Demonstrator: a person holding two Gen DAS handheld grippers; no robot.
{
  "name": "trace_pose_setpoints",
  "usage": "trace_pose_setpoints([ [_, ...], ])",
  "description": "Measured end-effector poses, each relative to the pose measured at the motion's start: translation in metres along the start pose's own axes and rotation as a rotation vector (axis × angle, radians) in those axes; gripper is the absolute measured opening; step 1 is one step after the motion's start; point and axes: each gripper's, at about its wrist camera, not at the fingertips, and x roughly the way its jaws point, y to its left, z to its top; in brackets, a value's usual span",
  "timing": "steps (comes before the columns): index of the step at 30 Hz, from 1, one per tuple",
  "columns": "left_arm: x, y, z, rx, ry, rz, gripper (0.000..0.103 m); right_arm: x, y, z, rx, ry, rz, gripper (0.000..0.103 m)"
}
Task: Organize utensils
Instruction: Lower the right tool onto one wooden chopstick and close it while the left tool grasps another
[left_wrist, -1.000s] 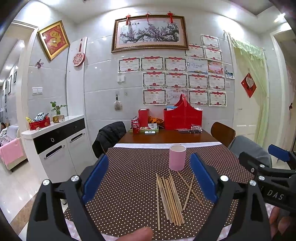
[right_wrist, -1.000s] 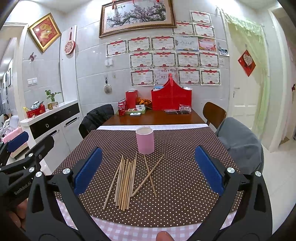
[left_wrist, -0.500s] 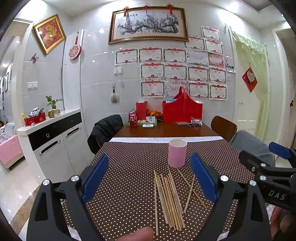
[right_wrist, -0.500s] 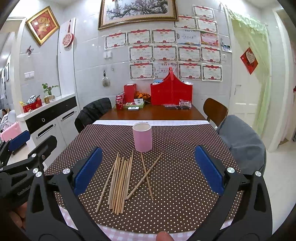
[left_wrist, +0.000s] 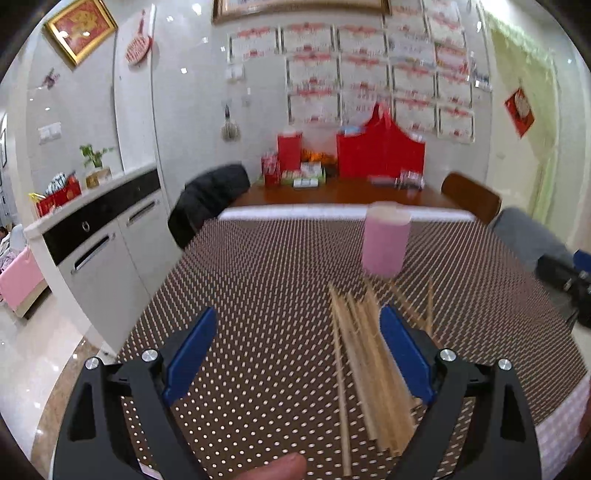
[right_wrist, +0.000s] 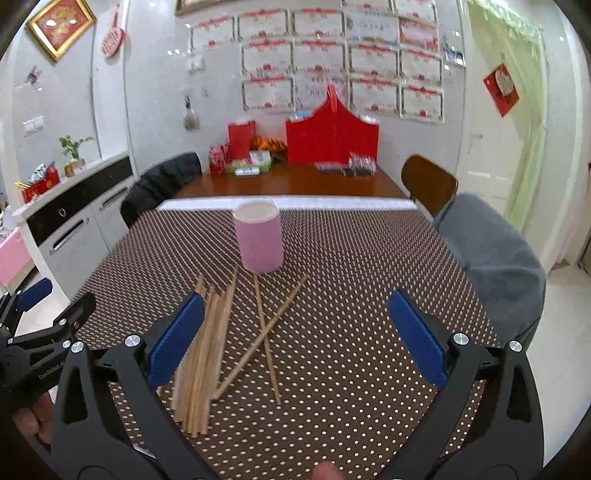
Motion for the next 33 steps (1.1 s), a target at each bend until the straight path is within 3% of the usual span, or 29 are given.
trace_pose_setpoints([
  [12, 0.093, -0.001, -0.051, 0.080, 0.258, -0.046, 0.088, 0.083, -0.019, -0.035, -0.009, 0.232, -0.003, 0.098],
  [25, 0.127, -0.009, -0.066, 0.095, 0.317, -0.090, 0.089, 0.147, 0.001, -0.059, -0.158, 0.419, 0.083, 0.097],
  [30, 0.131, -0.015, -0.065, 0.102, 0.336, -0.083, 0.089, 0.168, 0.017, -0.055, -0.199, 0.425, 0.134, 0.080],
  [33, 0.137, -0.014, -0.060, 0.091, 0.355, -0.086, 0.089, 0.176, 0.023, -0.047, -0.209, 0.412, 0.158, 0.060],
])
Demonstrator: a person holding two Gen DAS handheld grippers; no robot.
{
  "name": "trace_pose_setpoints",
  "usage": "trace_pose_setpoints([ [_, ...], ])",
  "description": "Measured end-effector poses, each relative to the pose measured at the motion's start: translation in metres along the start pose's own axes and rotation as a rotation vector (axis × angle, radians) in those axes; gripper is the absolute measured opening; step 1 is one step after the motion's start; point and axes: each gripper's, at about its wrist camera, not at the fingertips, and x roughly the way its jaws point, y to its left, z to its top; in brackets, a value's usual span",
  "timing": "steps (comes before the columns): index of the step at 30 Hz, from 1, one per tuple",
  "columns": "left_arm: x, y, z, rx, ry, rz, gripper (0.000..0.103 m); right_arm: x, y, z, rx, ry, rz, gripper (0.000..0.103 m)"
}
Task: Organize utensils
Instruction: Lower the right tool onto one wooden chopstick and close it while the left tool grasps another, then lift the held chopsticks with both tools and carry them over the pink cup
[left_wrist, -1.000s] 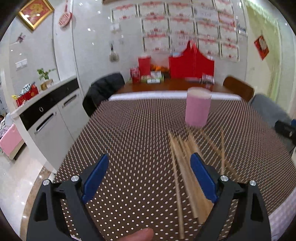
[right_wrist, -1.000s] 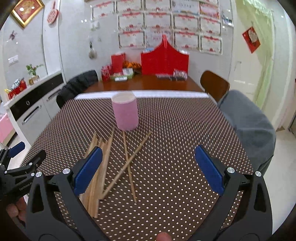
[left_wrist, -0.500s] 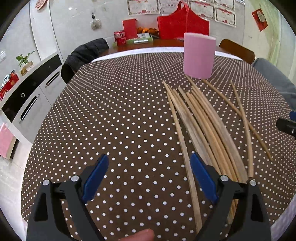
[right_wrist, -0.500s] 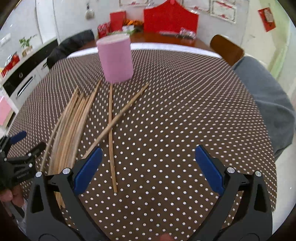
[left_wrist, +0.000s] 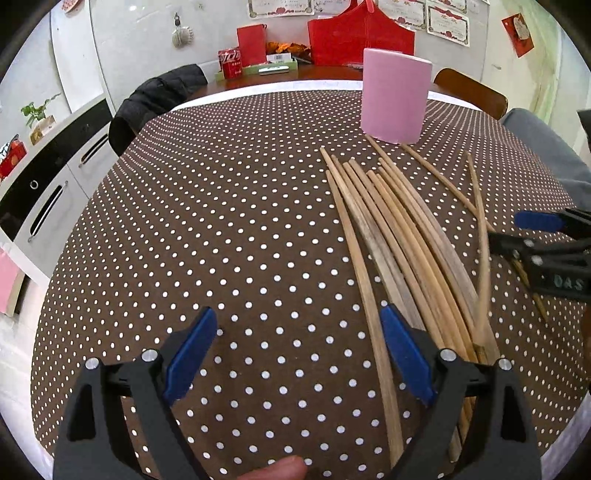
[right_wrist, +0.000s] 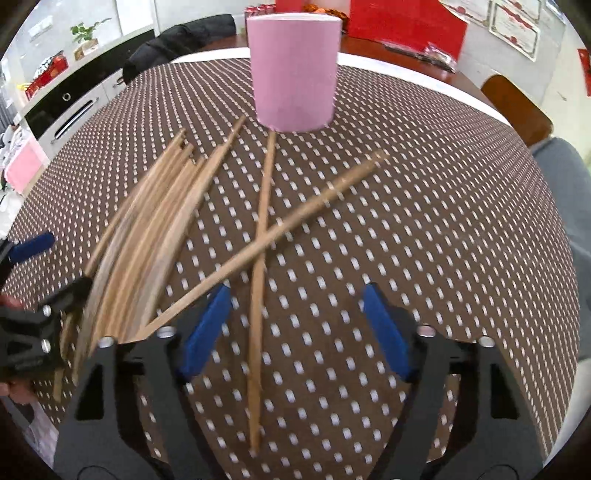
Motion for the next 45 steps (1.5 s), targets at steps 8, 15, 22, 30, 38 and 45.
trace_pose_setpoints([
  [8, 0.013, -0.002, 0.024, 0.024, 0.038, 0.008, 0.089, 0.009, 0.007, 0.022, -0.051, 0.015, 0.052, 0.009],
  [15, 0.014, -0.007, 0.035, 0.052, 0.022, -0.095, 0.036, 0.002, -0.007, 0.011, 0.003, 0.059, 0.212, 0.006],
  [22, 0.013, -0.005, 0.042, 0.030, 0.024, -0.130, 0.006, -0.019, -0.023, -0.010, 0.109, 0.028, 0.318, 0.006],
  [30, -0.007, 0.007, 0.030, -0.010, -0.025, -0.131, 0.006, -0.042, -0.023, -0.037, 0.048, 0.030, 0.192, 0.006],
  [38, -0.021, 0.003, 0.026, -0.024, -0.068, -0.154, 0.006, -0.041, 0.002, -0.030, -0.099, 0.017, 0.111, 0.006],
  [45, -0.028, 0.005, 0.027, -0.027, -0.083, -0.158, 0.006, -0.041, 0.024, -0.038, -0.228, 0.062, 0.091, 0.006],
])
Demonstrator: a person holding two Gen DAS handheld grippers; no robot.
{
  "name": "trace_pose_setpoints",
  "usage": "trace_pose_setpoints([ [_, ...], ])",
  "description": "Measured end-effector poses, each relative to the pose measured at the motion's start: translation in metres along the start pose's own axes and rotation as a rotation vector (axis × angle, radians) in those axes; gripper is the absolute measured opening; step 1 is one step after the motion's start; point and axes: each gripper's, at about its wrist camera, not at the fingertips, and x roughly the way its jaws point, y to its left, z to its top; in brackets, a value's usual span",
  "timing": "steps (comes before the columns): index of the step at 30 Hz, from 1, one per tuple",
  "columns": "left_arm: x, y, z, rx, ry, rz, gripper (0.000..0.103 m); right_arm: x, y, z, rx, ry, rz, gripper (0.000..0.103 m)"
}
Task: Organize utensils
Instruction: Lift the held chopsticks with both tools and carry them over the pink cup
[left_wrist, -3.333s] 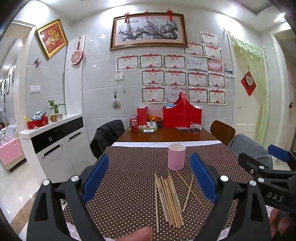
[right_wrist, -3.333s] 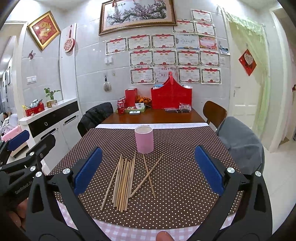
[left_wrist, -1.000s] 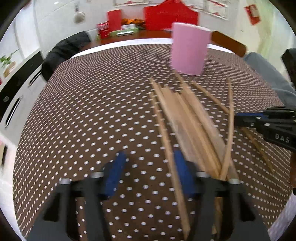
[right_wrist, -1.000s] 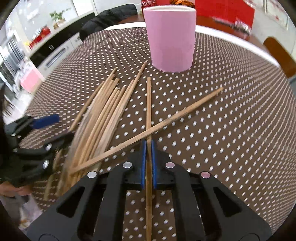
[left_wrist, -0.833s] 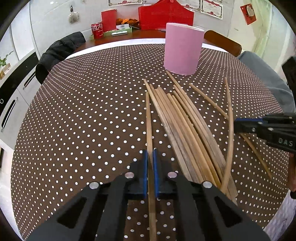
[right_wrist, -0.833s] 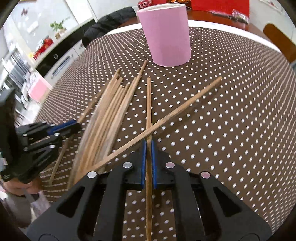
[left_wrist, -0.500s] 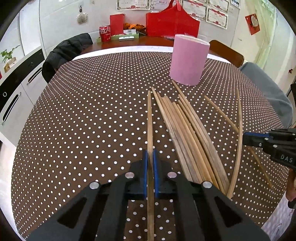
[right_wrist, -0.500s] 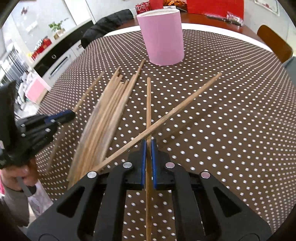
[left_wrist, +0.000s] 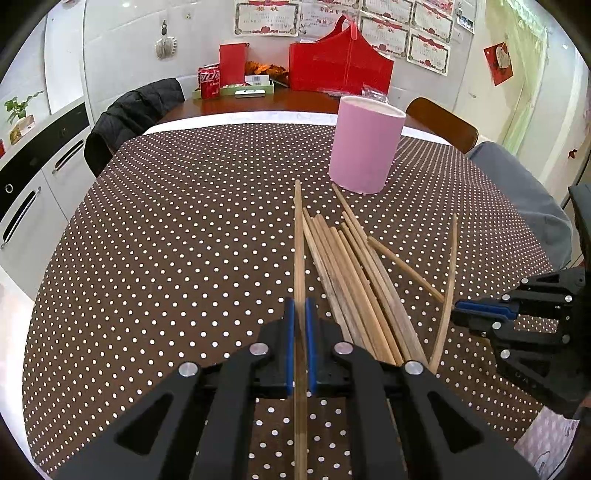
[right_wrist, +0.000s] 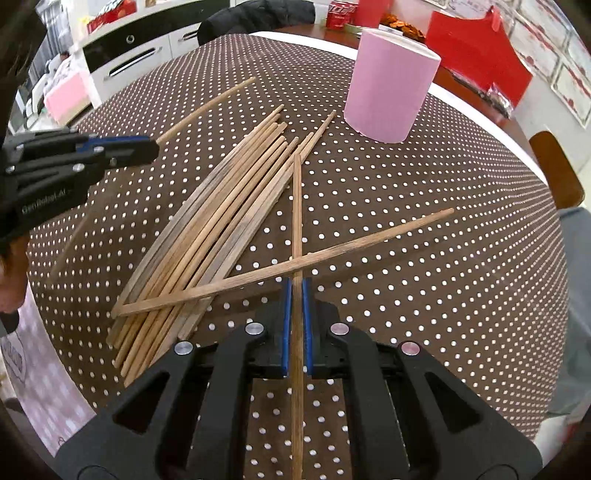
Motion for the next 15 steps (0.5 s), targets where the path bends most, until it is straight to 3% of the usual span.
trace_pose_setpoints([
  [4, -0.002, -0.003, 0.001, 0.005, -0.009, -0.010, 0.006, -0.005, -0.026, -0.001, 0.160, -0.016, 0.180, 0.006],
  [11, 0.000, -0.012, -0.001, 0.023, -0.005, -0.039, 0.006, 0.007, -0.034, -0.005, 0.230, 0.022, 0.133, 0.009],
  [13, 0.000, -0.014, -0.002, 0.027, -0.004, -0.042, 0.006, 0.009, -0.042, -0.007, 0.285, 0.017, 0.169, 0.021],
  [14, 0.000, -0.014, -0.001, 0.028, -0.003, -0.044, 0.006, 0.009, -0.046, -0.008, 0.322, 0.008, 0.199, 0.050],
  [15, 0.000, -0.014, -0.002, 0.029, -0.002, -0.043, 0.006, 0.006, -0.049, -0.009, 0.358, -0.010, 0.195, 0.063],
])
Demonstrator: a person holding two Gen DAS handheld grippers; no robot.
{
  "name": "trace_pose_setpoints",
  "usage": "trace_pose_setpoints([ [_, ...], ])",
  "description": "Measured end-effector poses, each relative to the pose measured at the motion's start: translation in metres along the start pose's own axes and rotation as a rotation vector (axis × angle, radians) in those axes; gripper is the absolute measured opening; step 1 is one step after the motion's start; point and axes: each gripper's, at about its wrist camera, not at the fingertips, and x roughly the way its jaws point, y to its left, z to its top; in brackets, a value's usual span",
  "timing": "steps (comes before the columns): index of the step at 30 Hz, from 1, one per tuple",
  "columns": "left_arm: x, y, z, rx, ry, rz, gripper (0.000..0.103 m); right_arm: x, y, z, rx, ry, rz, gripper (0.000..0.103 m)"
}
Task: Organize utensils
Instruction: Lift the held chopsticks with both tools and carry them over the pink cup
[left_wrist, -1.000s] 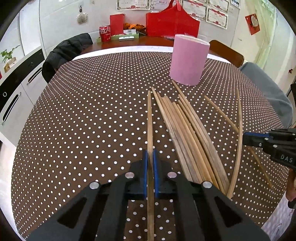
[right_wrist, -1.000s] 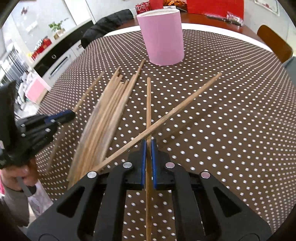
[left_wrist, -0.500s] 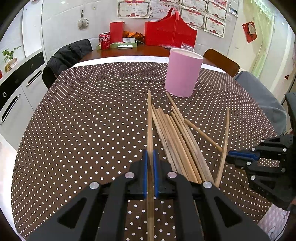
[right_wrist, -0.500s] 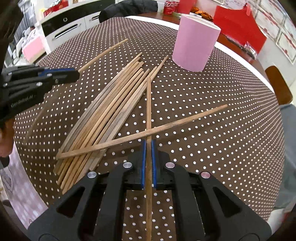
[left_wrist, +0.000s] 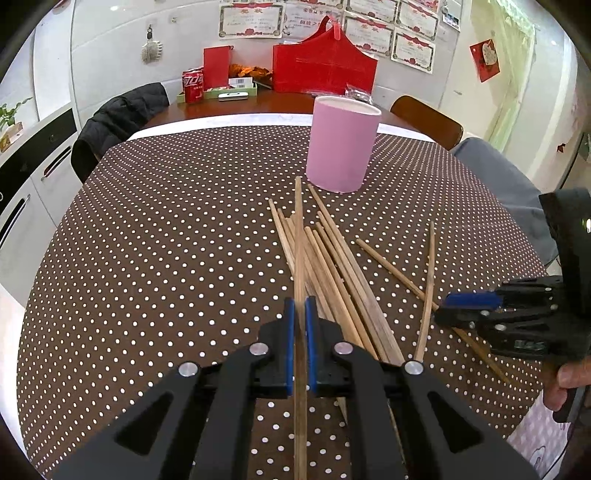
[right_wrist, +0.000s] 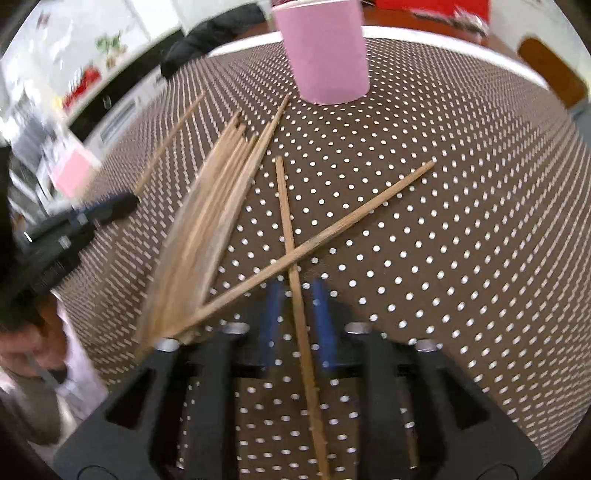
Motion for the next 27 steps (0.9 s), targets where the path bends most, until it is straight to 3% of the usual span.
trace_pose_setpoints([
  [1, 0.000, 0.000, 0.000, 0.000, 0.001, 0.001, 0.006, -0.001, -0.001, 0.001, 0.011, -0.016, -0.014, 0.074],
  [4, 0.001, 0.001, 0.000, -0.001, 0.004, 0.002, 0.006, -0.001, -0.005, 0.009, 0.088, -0.057, -0.008, 0.073],
  [6, 0.002, 0.002, 0.000, -0.001, 0.003, 0.001, 0.006, 0.003, -0.010, 0.016, 0.139, -0.063, 0.000, 0.057],
  [8, 0.002, 0.001, 0.000, -0.002, 0.002, -0.001, 0.006, 0.011, -0.015, 0.023, 0.180, -0.070, -0.020, 0.032],
  [11, 0.002, 0.000, 0.001, 0.000, 0.002, -0.003, 0.006, 0.014, -0.016, 0.031, 0.182, -0.083, -0.070, 0.020],
  [19, 0.007, 0.000, 0.000, 0.000, 0.012, -0.013, 0.006, 0.036, 0.038, 0.049, -0.150, -0.019, -0.297, 0.020],
  [21, 0.007, -0.001, 0.000, 0.000, 0.012, -0.018, 0.006, 0.037, 0.042, 0.049, -0.178, -0.018, -0.279, 0.014],
  [22, 0.006, -0.001, 0.000, 0.000, 0.011, -0.021, 0.006, 0.035, 0.041, 0.049, -0.172, -0.017, -0.259, 0.006],
  [27, 0.001, 0.003, 0.003, -0.010, -0.004, -0.025, 0.006, 0.009, 0.018, 0.041, -0.071, -0.100, -0.078, 0.006],
])
